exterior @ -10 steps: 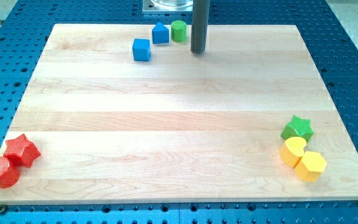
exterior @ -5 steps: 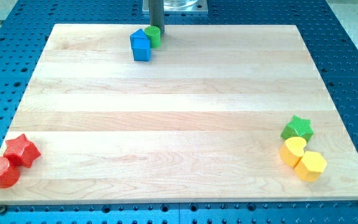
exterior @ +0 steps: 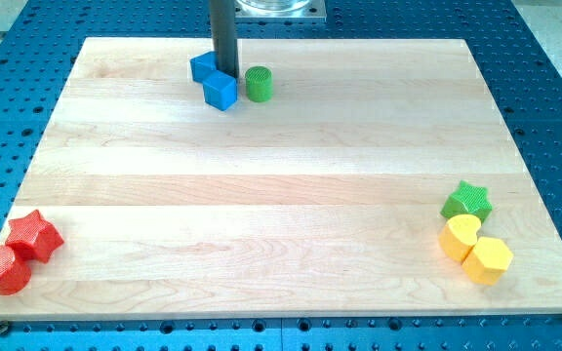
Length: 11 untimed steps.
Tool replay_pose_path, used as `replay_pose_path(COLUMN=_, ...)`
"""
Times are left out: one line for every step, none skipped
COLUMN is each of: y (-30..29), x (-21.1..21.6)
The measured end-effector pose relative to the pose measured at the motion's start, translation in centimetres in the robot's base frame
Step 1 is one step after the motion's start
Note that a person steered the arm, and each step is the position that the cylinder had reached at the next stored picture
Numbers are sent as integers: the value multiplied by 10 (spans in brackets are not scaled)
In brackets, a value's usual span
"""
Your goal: Push the blue triangle into the red star
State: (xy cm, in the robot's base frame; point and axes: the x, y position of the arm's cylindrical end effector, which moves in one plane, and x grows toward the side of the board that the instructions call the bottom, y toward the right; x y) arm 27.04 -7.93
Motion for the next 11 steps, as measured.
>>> replay_pose_path(y=2, x=-17)
replay_pose_path(y=-78, x=-9)
replay_pose_path(y=-151, x=45)
replay_pose_path(y=-104, x=59)
replay_pose_path(y=-133, x=6)
replay_pose_path(y=-83, x=-20)
replay_pose_path(y=-65, x=24)
replay_pose_path(y=-103, x=92)
replay_pose_path(y=-76, x=49)
replay_pose_path(y=-118, x=32)
replay_pose_path(y=-144, x=98)
